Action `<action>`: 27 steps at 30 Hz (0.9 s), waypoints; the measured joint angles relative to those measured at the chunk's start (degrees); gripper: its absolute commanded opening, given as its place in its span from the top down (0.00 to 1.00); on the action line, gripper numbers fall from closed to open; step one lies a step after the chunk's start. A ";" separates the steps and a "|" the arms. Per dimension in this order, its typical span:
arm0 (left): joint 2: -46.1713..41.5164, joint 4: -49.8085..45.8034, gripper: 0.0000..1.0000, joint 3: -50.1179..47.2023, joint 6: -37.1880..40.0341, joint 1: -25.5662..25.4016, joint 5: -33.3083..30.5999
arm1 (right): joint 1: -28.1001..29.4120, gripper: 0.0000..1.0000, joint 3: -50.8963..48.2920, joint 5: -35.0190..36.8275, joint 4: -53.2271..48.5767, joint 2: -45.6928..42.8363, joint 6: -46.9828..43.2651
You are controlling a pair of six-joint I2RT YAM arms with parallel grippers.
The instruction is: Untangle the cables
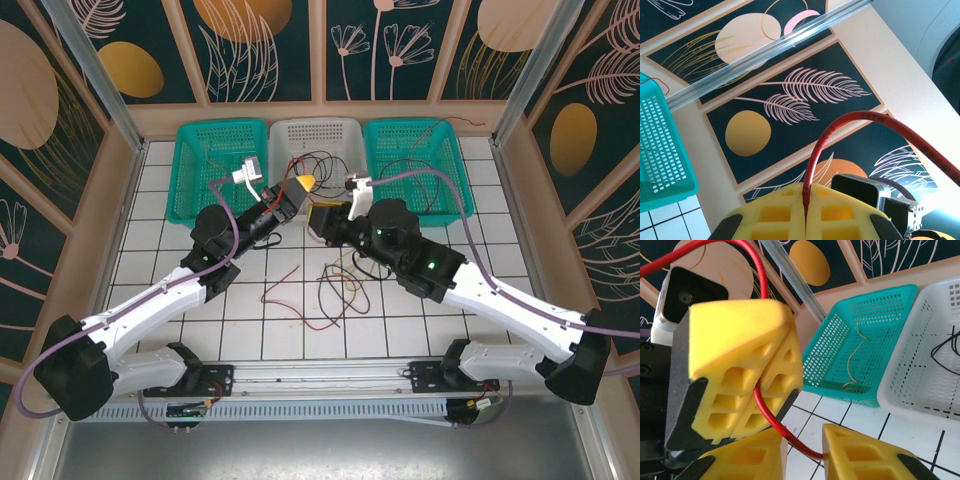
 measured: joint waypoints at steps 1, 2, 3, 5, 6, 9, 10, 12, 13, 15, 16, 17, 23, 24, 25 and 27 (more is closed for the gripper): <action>0.02 0.00 1.00 0.00 -0.13 0.00 0.00 | -0.39 0.78 0.00 -0.63 0.00 0.00 0.02; 0.02 0.00 1.00 0.00 -0.20 0.00 0.02 | -0.66 0.80 0.00 -1.09 0.02 0.00 0.02; 0.04 0.00 1.00 0.00 -0.20 0.00 0.04 | -0.83 0.82 0.00 -1.53 0.15 0.09 0.09; 0.13 0.02 1.00 0.00 -0.37 0.00 0.04 | -0.96 0.84 0.00 -2.40 0.57 0.42 0.22; 0.17 0.00 1.00 0.00 -0.39 0.00 0.07 | -0.96 0.85 0.00 -2.67 0.72 0.61 0.22; 0.46 -0.15 1.00 0.00 -0.63 0.00 0.13 | -1.05 0.87 0.00 -3.43 0.87 1.27 0.17; 0.55 -0.31 1.00 0.00 -0.74 0.00 0.24 | -1.07 0.90 0.00 -3.61 0.85 1.36 0.20; 0.68 -0.37 1.00 0.00 -0.85 0.02 0.26 | -1.09 0.99 0.00 -4.04 0.81 1.38 0.28; 0.72 -0.37 1.00 0.00 -0.87 0.11 0.26 | -1.09 1.00 0.00 -4.28 0.81 1.38 0.26; 0.79 -0.63 1.00 0.11 -0.85 0.26 0.28 | -1.11 1.00 0.00 -4.46 0.81 1.38 -0.04; 0.79 -1.07 0.89 0.33 -0.79 0.28 0.28 | -1.11 1.00 0.00 -4.46 0.81 1.38 -0.04; 0.79 -1.60 0.74 0.61 -0.55 0.31 0.33 | -1.11 1.00 0.00 -4.44 0.81 1.38 -0.02; 0.76 -13.94 0.12 6.99 6.19 0.37 -0.50 | -2.16 1.00 0.00 -2.58 0.24 0.87 0.52; 0.76 -17.27 0.10 8.63 8.00 0.39 -1.60 | -2.86 1.00 0.00 -2.10 -0.48 0.52 0.90; 0.76 -21.07 0.09 10.40 9.97 0.46 -3.19 | -3.85 1.00 0.00 -1.49 -1.27 0.07 1.31; 0.66 -26.73 0.08 12.68 13.60 0.68 -6.01 | -6.29 1.00 0.09 -0.44 -2.95 -0.87 1.88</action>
